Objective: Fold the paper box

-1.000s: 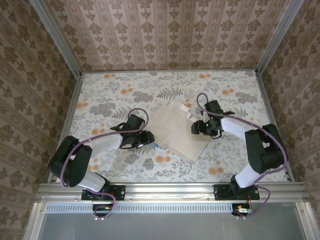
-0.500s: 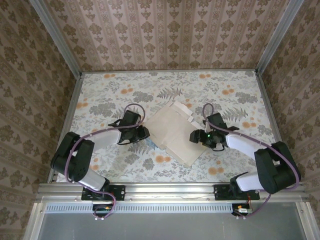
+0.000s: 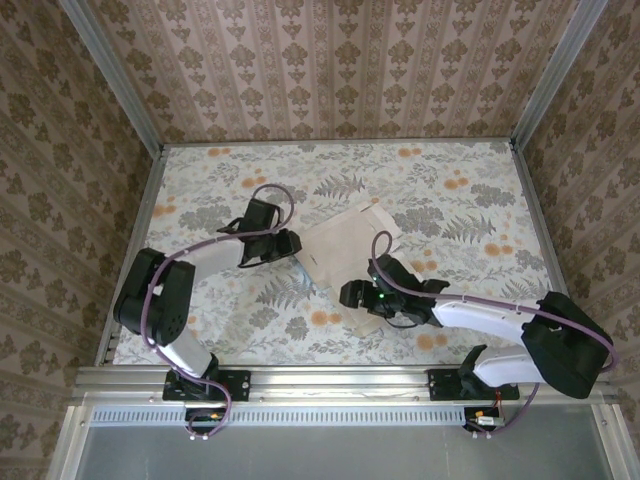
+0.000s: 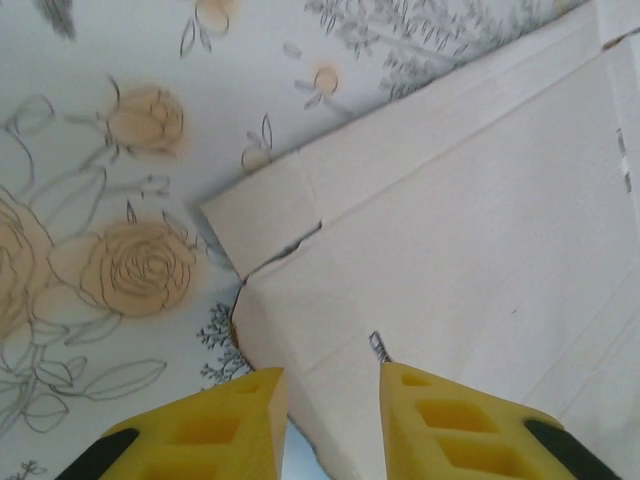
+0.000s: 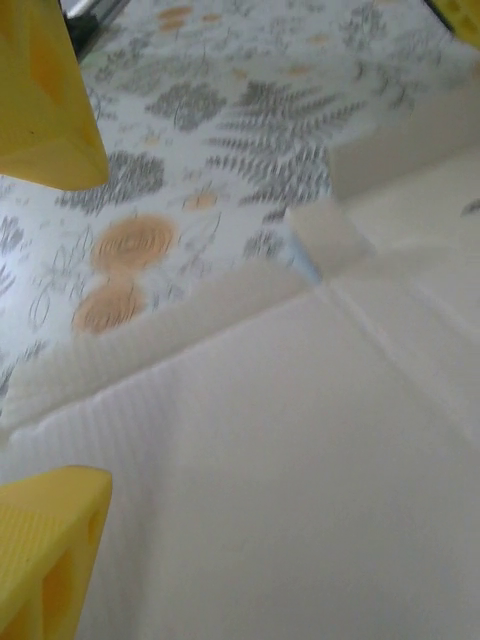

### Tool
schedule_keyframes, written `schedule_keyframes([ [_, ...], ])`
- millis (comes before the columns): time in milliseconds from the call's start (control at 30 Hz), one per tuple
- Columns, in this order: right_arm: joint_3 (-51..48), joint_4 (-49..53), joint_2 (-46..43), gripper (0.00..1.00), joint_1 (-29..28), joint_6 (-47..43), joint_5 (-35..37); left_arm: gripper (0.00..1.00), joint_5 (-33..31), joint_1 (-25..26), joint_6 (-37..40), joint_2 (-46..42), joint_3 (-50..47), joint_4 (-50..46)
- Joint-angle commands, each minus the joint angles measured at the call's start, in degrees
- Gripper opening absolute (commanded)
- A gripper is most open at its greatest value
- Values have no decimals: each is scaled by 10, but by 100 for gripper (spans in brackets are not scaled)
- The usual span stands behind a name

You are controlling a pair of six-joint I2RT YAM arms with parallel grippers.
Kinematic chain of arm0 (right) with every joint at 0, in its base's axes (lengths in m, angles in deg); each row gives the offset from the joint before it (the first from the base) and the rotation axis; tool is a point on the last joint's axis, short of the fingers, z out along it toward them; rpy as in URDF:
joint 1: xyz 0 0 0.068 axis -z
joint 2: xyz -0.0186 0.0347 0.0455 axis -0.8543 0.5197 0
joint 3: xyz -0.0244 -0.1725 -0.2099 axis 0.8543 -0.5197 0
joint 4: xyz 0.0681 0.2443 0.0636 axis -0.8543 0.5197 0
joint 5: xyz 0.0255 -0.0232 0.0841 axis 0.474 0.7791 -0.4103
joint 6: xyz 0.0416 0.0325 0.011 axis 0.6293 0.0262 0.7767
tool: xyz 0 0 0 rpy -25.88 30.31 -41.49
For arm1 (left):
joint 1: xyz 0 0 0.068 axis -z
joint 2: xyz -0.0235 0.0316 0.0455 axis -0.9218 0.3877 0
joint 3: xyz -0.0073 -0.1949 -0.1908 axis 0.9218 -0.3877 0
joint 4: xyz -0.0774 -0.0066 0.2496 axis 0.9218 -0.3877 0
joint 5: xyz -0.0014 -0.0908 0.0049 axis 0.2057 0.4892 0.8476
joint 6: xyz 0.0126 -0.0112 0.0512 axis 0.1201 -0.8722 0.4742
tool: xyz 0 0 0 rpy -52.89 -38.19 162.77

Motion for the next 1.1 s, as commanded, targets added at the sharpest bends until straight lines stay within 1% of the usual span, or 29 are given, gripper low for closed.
schedule_keyframes([
  [0, 56, 26, 4, 77, 2, -54, 35, 33, -7, -1, 32, -19, 23, -61],
  [67, 72, 59, -1, 80, 21, -108, 23, 39, -8, 1, 25, -28, 18, -83],
  [100, 77, 75, -5, 81, 40, -126, 6, 42, -9, 2, 20, -32, 16, -93],
  [167, 77, 98, -15, 83, 78, -165, -30, 46, -17, 12, 12, -37, 9, -108],
  [267, 75, 153, -31, 88, 138, -218, -61, 47, -27, 31, -4, -35, 3, -113],
  [367, 61, 187, -38, 100, 189, -259, -88, 48, -27, 51, -22, -19, -4, -93],
  [433, 49, 194, -39, 100, 213, -273, -108, 48, -27, 58, -30, -6, -4, -78],
  [500, 36, 197, -37, 100, 222, -280, -112, 48, -25, 61, -38, 9, -4, -65],
  [767, -33, 151, -27, 100, 214, -246, -115, 45, -26, 60, -27, 44, 22, -62],
  [833, -39, 146, -33, 100, 192, -229, -100, 45, -25, 60, -23, 49, 30, -58],
  [933, -42, 135, -37, 100, 145, -187, -65, 45, -18, 60, -20, 58, 40, -39],
  [1067, -58, 78, -39, 100, 90, -77, -17, 45, -2, 60, -18, 74, 46, -1],
])
